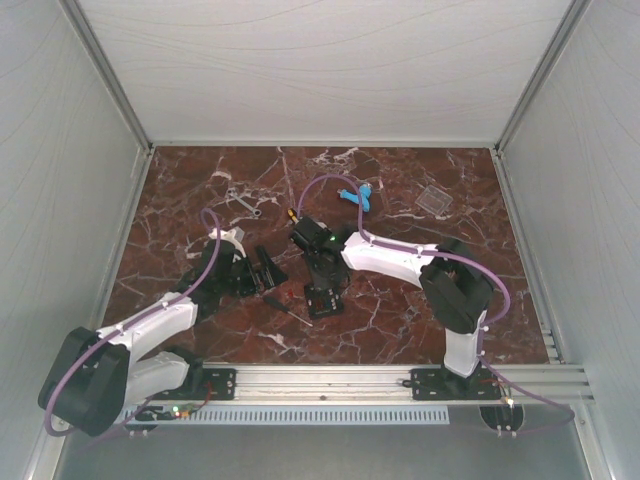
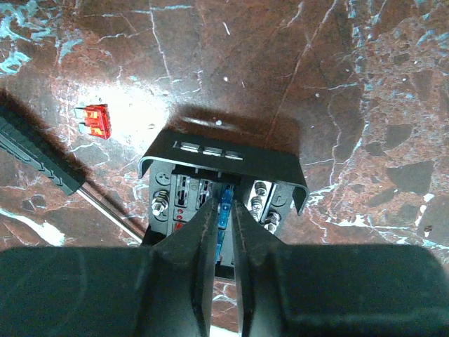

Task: Snap on the fuse box
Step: Install the fuse at the fuse box base, then adjust the fuse box base at the center of the board, then install the fuse at the fuse box base.

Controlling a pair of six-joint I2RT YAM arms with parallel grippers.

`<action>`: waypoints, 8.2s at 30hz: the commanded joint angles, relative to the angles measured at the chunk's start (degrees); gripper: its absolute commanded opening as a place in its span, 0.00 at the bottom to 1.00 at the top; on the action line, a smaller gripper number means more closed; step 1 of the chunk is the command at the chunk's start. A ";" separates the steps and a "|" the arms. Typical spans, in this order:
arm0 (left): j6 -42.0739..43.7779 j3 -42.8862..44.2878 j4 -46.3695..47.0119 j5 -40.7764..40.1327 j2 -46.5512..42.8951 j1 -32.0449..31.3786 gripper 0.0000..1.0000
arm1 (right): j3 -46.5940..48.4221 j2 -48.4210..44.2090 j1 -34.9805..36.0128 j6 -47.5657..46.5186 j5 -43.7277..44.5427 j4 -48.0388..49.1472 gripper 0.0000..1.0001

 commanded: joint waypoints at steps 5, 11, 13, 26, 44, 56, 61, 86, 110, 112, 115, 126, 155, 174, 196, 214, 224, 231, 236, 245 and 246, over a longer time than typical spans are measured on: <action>1.14 0.49 2.78 1.02 0.61 0.29 1.00 | 0.78 -0.46 0.74 0.80 0.96 -0.95 0.06; 1.13 0.48 2.91 1.24 0.66 0.28 1.00 | -0.71 -0.13 0.52 1.41 1.39 -0.71 0.00; 1.06 0.49 2.92 1.31 0.68 0.29 1.00 | -1.47 0.01 0.21 1.70 0.76 -0.25 0.00; 1.10 0.40 2.62 1.07 0.12 0.28 1.00 | -8.74 -1.49 -3.67 5.21 -2.15 3.73 0.00; 0.59 -0.20 4.15 3.82 0.05 0.24 0.99 | -8.25 -3.64 0.02 4.21 3.36 6.12 0.07; 0.60 -0.30 4.62 4.93 -0.03 0.29 0.98 | -4.78 -8.16 2.57 2.32 4.11 5.58 0.23; 0.44 -0.37 4.87 5.31 0.26 0.29 0.98 | -3.58 -8.22 3.39 2.21 8.46 3.81 0.23; -0.44 0.05 5.39 6.30 3.03 0.55 0.98 | 0.00 -1.74 4.60 1.54 10.16 1.27 0.14; -0.44 -0.13 5.08 6.30 2.26 0.77 0.98 | -4.28 -1.52 0.23 4.80 3.49 1.12 0.00; -0.44 -0.13 5.11 6.26 2.27 0.79 0.98 | -5.15 -1.40 -0.33 5.09 2.99 1.49 0.00; -0.44 -0.13 5.12 6.26 2.36 0.82 0.98 | -6.66 -1.29 -0.87 5.36 2.59 2.28 0.00; -0.35 -0.30 5.70 6.79 2.66 0.83 0.97 | -8.70 2.20 -2.13 5.77 4.56 3.73 0.00; -8.72 -4.46 16.91 21.59 6.93 -1.96 0.71 | -10.53 -15.18 2.26 1.20 3.58 9.65 0.21; -12.79 -0.96 21.66 15.25 16.38 -14.37 0.47 | -21.88 -26.46 1.75 2.08 7.50 15.98 0.27; -13.78 3.44 22.16 10.07 17.89 -17.42 0.47 | -22.86 -24.93 0.86 -4.24 4.81 19.33 0.21; -6.31 10.30 14.87 12.66 22.49 -7.18 0.45 | -15.30 -13.90 0.41 -5.97 6.52 18.15 0.13; -5.70 11.83 15.30 14.52 25.28 -7.18 0.41 | -13.62 -11.84 -0.12 -5.74 7.75 16.88 0.11; -5.72 12.35 15.66 15.39 26.85 -7.18 0.35 | -12.37 -10.35 -0.20 -5.74 7.27 16.34 0.10; -5.88 12.36 15.93 15.75 27.32 -7.18 0.32 | -11.80 -9.65 -0.21 -5.58 7.36 15.37 0.09; -6.01 12.11 16.11 15.92 27.31 -7.27 0.29 | -10.43 -7.72 -0.26 -5.23 6.65 12.40 0.06; -6.02 12.11 16.15 16.00 27.34 -7.27 0.29 | -10.24 -7.39 -0.28 -5.15 6.86 11.96 0.06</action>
